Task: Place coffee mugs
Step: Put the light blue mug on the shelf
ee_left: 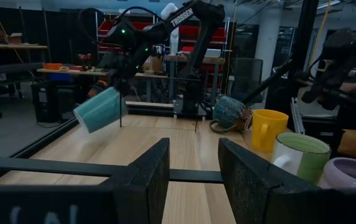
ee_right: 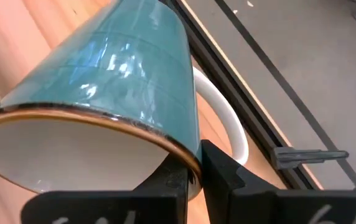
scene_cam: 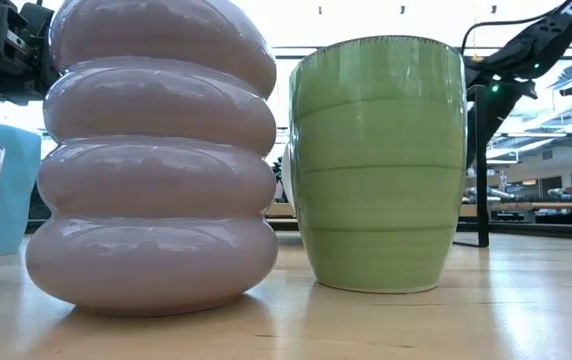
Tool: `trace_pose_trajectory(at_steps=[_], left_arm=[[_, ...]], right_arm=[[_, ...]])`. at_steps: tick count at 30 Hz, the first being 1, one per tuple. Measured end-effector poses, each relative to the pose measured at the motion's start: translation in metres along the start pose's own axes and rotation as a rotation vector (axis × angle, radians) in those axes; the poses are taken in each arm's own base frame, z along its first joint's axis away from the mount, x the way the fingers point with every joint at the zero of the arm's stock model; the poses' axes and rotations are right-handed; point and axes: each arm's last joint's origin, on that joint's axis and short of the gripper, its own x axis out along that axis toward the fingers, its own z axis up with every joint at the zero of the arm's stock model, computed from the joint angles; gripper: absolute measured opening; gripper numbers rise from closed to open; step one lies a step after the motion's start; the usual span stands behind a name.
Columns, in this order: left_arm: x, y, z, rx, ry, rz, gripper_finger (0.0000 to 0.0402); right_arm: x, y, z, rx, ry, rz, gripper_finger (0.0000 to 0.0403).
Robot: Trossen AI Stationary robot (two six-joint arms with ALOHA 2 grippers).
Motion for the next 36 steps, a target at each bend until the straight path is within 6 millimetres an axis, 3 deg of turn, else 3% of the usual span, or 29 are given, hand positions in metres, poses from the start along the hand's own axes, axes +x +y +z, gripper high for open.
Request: trace_pose_trajectory(at_steps=[7,10,23,30,36], left_arm=[[0.000,0.000,0.000,0.000,0.001,0.000,0.0144],[0.000,0.000,0.000,0.000,0.000,0.000,0.0144],[0.000,0.000,0.000,0.000,0.000,-0.001,0.0144],[0.000,0.000,0.000,0.001,0.000,0.000,0.0144],[0.000,0.000,0.000,0.001,0.000,0.000,0.0144]], right_arm=[[-0.015,0.000,0.003,0.050,-0.055,-0.013,0.0029],[-0.026,-0.005,0.014,0.050,-0.068,-0.034,0.0029],[-0.099,-0.032,0.101,0.060,-0.029,-0.042,0.0028],[-0.128,-0.025,0.142,-0.008,0.043,0.053,0.0028],[-0.134,-0.006,0.175,-0.100,0.124,0.155,0.0028]])
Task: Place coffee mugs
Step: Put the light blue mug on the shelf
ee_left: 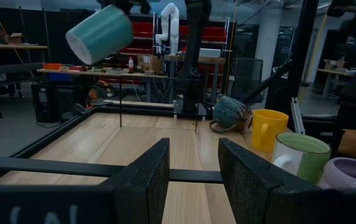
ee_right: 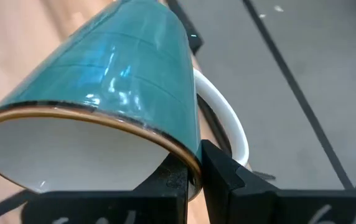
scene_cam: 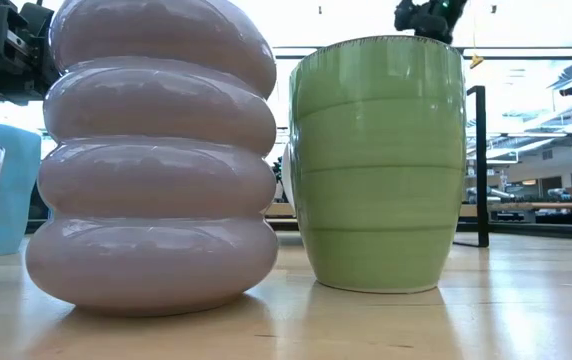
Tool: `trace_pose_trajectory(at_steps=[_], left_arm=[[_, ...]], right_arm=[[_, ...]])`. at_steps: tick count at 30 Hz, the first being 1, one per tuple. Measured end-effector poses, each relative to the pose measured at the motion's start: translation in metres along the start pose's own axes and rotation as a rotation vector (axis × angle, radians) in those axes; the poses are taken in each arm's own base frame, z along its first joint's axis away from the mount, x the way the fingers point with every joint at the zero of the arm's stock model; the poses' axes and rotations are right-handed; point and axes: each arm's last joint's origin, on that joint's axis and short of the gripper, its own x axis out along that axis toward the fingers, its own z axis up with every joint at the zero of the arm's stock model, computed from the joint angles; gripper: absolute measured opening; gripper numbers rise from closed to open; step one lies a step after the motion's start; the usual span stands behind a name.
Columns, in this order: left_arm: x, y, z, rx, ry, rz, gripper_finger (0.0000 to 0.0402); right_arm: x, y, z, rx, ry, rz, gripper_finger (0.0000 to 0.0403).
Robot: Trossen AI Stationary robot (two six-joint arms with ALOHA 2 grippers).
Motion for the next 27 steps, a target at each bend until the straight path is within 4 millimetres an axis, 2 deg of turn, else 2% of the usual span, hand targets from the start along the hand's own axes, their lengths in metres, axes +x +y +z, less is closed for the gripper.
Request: trace_pose_trajectory(at_steps=[6,12,20,27], left_arm=[[0.000,0.000,0.000,0.000,0.000,0.000,0.0144],[0.000,0.000,0.000,0.000,0.000,0.000,0.0144],[0.000,0.000,0.000,0.000,0.001,0.000,0.0144],[0.000,0.000,0.000,0.000,0.001,0.000,0.0144]], right_arm=[[0.009,0.027,0.030,-0.123,0.111,0.105,0.0031],[0.030,0.057,0.047,-0.252,0.241,0.191,0.0028],[0.068,0.082,0.058,-0.351,0.334,0.216,0.0029],[0.095,0.088,0.062,-0.369,0.400,0.232,0.0030]])
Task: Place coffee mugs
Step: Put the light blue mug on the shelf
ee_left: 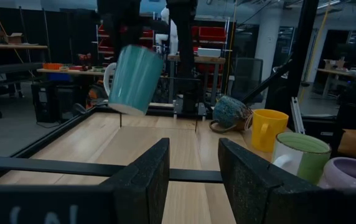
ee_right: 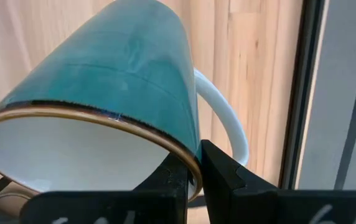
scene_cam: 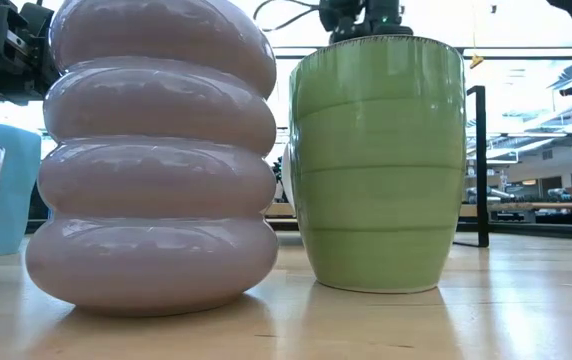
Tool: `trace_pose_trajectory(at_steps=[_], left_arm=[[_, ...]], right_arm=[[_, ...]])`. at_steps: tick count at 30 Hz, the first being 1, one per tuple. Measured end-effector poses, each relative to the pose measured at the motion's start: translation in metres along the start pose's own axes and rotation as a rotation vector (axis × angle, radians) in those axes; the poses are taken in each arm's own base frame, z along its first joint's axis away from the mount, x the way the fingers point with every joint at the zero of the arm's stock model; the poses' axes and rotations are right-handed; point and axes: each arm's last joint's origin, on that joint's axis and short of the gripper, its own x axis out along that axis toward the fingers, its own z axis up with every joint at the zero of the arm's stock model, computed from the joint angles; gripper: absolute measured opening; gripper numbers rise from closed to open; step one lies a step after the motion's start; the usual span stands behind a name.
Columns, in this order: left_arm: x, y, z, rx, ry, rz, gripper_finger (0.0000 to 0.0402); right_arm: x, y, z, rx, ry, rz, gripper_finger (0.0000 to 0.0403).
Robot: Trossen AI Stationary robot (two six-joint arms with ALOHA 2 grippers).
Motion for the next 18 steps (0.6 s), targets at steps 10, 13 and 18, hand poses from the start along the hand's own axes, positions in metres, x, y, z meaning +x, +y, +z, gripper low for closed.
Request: trace_pose_trajectory(at_steps=[10,13,18], left_arm=[[0.000,0.000,0.000,0.000,0.002,0.000,0.0144],[0.000,0.000,-0.001,0.000,0.009,0.001,0.0144],[0.000,0.000,-0.002,-0.001,0.016,0.001,0.0144]], right_arm=[[0.018,-0.004,0.009,-0.039,0.057,-0.002,0.0030],[0.025,-0.005,0.012,-0.051,0.074,0.007,0.0030],[0.034,-0.008,0.015,-0.090,0.098,0.019,0.0031]])
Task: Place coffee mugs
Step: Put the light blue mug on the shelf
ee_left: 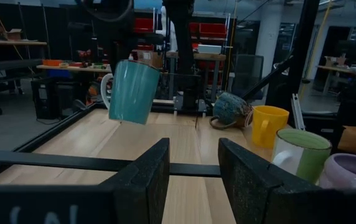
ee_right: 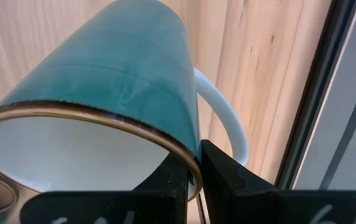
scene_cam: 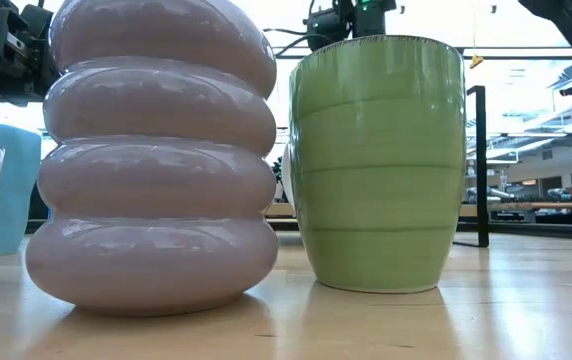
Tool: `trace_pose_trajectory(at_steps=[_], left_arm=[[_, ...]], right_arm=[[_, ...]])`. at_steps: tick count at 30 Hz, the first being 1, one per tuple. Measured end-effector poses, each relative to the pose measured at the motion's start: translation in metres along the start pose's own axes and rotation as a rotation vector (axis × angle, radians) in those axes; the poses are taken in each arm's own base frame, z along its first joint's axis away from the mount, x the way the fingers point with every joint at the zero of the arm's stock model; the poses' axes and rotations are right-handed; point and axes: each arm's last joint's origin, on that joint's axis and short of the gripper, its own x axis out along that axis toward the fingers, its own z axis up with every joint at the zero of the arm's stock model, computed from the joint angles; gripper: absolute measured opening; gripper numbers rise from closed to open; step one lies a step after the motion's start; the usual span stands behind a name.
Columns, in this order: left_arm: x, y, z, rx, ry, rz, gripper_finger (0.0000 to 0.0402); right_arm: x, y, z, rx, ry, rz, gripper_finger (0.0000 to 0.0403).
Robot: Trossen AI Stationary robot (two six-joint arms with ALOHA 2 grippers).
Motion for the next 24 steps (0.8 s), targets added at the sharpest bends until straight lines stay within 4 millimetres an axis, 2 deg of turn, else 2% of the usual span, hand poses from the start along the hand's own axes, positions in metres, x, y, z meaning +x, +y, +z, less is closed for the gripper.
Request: trace_pose_trajectory(at_steps=[14,24], left_arm=[[0.000,0.000,-0.001,0.000,0.007,0.001,0.0144],[0.000,0.000,-0.001,0.000,0.007,0.001,0.0144]], right_arm=[[0.029,-0.002,-0.003,-0.009,0.124,-0.002,0.0031],[0.032,-0.001,-0.005,-0.010,0.139,0.005,0.0033]])
